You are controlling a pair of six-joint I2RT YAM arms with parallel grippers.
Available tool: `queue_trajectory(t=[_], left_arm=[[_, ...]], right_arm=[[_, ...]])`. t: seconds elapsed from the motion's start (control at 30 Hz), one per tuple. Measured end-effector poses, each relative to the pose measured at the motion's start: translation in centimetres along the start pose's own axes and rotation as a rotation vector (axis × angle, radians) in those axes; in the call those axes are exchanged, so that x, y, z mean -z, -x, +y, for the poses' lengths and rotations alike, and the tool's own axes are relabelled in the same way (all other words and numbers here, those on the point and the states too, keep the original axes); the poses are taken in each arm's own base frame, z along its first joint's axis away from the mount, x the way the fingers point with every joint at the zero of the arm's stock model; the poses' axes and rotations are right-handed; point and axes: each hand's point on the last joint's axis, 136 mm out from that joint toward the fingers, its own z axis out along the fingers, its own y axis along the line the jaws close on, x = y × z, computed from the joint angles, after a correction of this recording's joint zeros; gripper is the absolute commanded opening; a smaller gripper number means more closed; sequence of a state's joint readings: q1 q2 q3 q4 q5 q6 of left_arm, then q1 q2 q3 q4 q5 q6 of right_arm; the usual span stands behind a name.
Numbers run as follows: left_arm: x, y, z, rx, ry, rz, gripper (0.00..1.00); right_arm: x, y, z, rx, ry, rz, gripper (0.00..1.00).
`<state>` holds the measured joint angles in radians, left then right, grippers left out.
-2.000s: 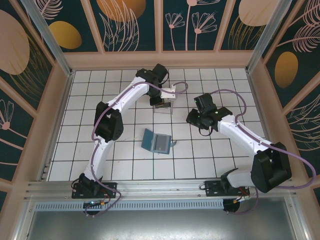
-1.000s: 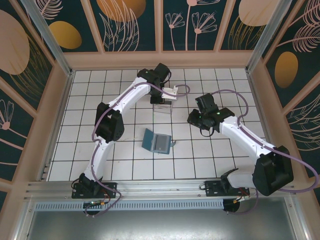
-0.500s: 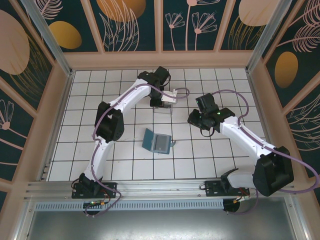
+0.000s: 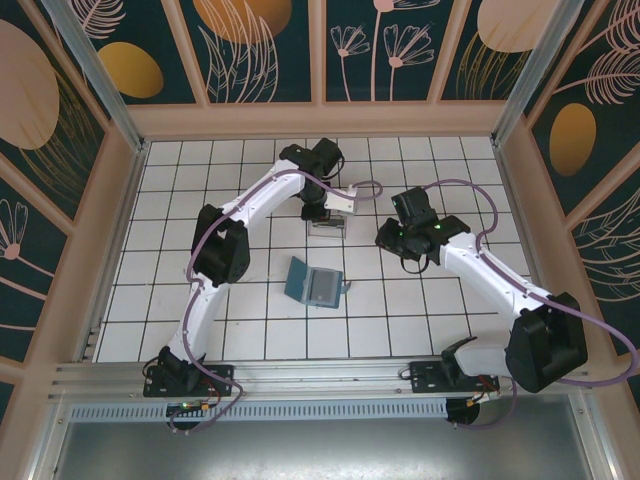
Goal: Take the credit cards out of the card holder
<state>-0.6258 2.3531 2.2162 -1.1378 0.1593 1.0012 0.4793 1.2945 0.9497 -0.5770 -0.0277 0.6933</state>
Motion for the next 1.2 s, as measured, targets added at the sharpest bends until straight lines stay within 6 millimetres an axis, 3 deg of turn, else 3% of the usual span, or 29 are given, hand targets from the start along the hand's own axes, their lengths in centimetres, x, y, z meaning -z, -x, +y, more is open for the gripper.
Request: queue_trajectory(t=[0.17, 0.57, 1.2], left_arm=[[-0.4, -0.2, 0.3, 0.008, 0.006, 0.011, 0.28], [-1.4, -0.3, 1.2, 0.012, 0.035, 0.026, 0.42], [-1.4, -0.2, 4.9, 0.007, 0.204, 0.042, 0.45]], right_arm=[[0.0, 0.0, 0.0, -0.004, 0.000, 0.000, 0.32], [0.0, 0.0, 0.0, -0.012, 0.000, 0.000, 0.32], [0.0, 0.0, 0.0, -0.019, 0.000, 0.000, 0.32]])
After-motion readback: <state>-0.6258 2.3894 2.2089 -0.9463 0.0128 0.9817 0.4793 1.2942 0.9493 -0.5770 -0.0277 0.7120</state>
